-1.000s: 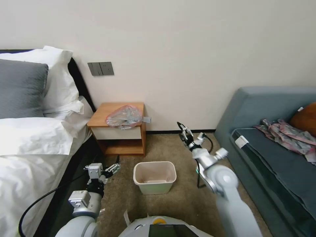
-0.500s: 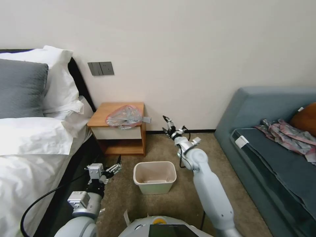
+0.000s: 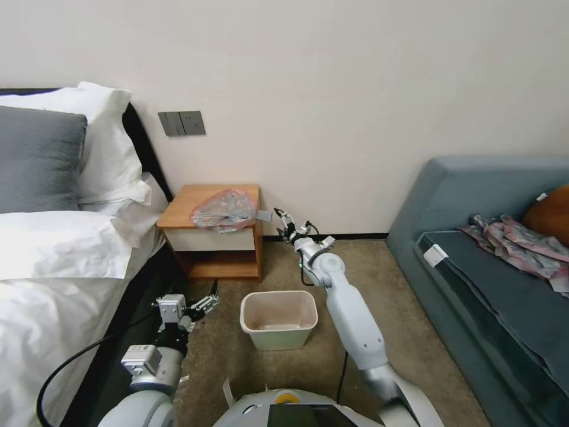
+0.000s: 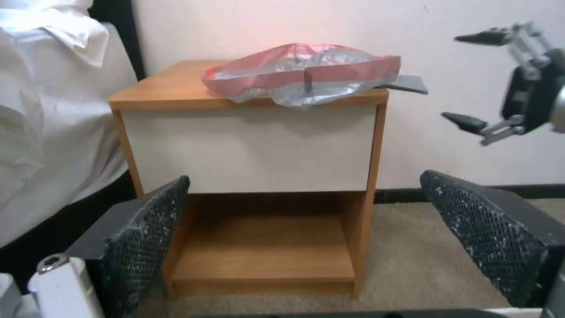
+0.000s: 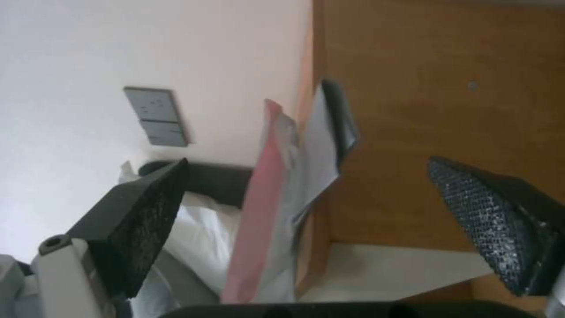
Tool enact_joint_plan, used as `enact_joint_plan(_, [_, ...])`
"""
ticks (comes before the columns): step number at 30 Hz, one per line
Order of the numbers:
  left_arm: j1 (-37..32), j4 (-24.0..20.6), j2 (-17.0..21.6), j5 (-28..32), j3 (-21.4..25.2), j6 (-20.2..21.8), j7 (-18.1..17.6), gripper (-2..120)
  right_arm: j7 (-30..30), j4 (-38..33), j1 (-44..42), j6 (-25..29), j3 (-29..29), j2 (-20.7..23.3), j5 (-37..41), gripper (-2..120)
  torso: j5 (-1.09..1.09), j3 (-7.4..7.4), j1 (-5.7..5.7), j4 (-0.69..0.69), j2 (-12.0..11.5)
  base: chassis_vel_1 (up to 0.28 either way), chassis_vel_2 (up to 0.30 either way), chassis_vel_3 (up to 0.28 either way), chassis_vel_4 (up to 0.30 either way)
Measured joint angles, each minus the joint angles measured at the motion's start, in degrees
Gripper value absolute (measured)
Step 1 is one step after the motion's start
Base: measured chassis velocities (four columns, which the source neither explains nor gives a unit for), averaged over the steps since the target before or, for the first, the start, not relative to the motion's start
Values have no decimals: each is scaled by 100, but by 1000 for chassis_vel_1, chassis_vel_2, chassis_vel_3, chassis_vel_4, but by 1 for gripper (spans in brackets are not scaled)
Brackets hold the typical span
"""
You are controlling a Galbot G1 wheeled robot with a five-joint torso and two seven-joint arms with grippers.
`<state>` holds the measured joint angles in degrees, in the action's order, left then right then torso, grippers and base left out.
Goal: Pick up the garbage bag from the table and place it over the trash can.
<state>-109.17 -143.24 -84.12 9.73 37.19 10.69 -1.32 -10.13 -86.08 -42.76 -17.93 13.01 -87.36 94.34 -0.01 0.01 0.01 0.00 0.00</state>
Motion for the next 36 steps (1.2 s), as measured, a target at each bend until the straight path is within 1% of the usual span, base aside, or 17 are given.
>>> enact_joint_plan(4, [-22, 0, -52, 1, 0, -18, 8, 100, 179, 605, 291, -38, 9, -208, -356, 100, 0, 0, 0, 0, 0, 0, 0, 0, 0])
enact_joint_plan(8, [-74, 0, -182, -9, 0, -67, 32, 100, 295, 964, 496, -56, 44, -303, -503, 100, 0, 0, 0, 0, 0, 0, 0, 0, 0])
enact_joint_plan(12, [-88, 0, -217, -17, 0, -82, 40, 100, 446, 1198, 635, -50, 60, -371, -545, 100, 0, 0, -1, 0, 0, 0, 0, 0, 0])
enact_joint_plan(15, [-89, 0, -221, -17, 0, -83, 41, 100, 488, 1284, 685, -45, 60, -410, -545, 96, 0, 0, 0, 0, 0, 0, 0, 0, 0])
enact_joint_plan(18, [-90, 0, -227, -15, -1, -83, 44, 100, 520, 1367, 735, -44, 20, -445, -569, 81, 0, 0, 0, 0, 0, 0, 0, 0, 0])
enact_joint_plan(19, [-90, 0, -227, -15, -1, -83, 44, 100, 520, 1367, 735, -44, 20, -445, -569, 81, 0, 0, 0, 0, 0, 0, 0, 0, 0])
enact_joint_plan(21, [-91, 0, -229, -15, -1, -83, 45, 100, 532, 1387, 752, -44, 0, -467, -596, 75, 0, 0, 0, 0, 0, 0, 0, 0, 0])
enact_joint_plan(22, [-91, 0, -230, -14, -2, -83, 46, 100, 540, 1389, 761, -44, -2, -476, -609, 68, 0, 0, -1, 0, 0, 0, 0, 0, 0])
enact_joint_plan(23, [-91, 0, -230, -14, -2, -83, 46, 100, 540, 1389, 761, -44, -2, -476, -609, 68, 0, 0, -1, 0, 0, 0, 0, 0, 0])
enact_joint_plan(24, [-91, 0, -231, -14, -2, -83, 46, 100, 543, 1389, 765, -44, -2, -477, -613, 65, 0, 0, -1, 0, 0, 0, 0, 0, 0])
enact_joint_plan(26, [-92, 0, -232, -13, -3, -83, 48, 100, 544, 1385, 781, -43, -7, -477, -623, 52, 0, 0, -1, -1, 0, 0, 0, 0, 0])
enact_joint_plan(28, [-92, 0, -232, -13, -3, -83, 48, 100, 544, 1385, 783, -42, -10, -476, -628, 50, 0, 0, 0, -1, 0, 0, 0, 0, 0])
enact_joint_plan(29, [-92, 0, -233, -12, -3, -83, 48, 100, 544, 1384, 791, -39, -16, -477, -649, 43, 0, 0, 0, 0, 0, 0, 0, 0, 0])
enact_joint_plan(32, [-92, 0, -234, -11, -4, -83, 51, 100, 551, 1384, 794, -36, -35, -485, -704, 30, 0, -1, 0, 0, 0, 0, 0, 0, 0])
enact_joint_plan(33, [-92, 0, -234, -11, -4, -83, 51, 100, 551, 1384, 794, -36, -35, -485, -704, 30, 0, -1, 0, 0, 0, 0, 0, 0, 0])
enact_joint_plan(35, [-92, 0, -235, -10, -5, -83, 52, 100, 562, 1384, 794, -27, -57, -485, -757, 19, 0, -1, 0, 0, 0, 0, 0, 0, 0])
enact_joint_plan(36, [-92, 0, -235, -10, -5, -83, 52, 100, 562, 1384, 794, -27, -57, -485, -757, 19, 0, -1, 0, 0, 0, 0, 0, 0, 0])
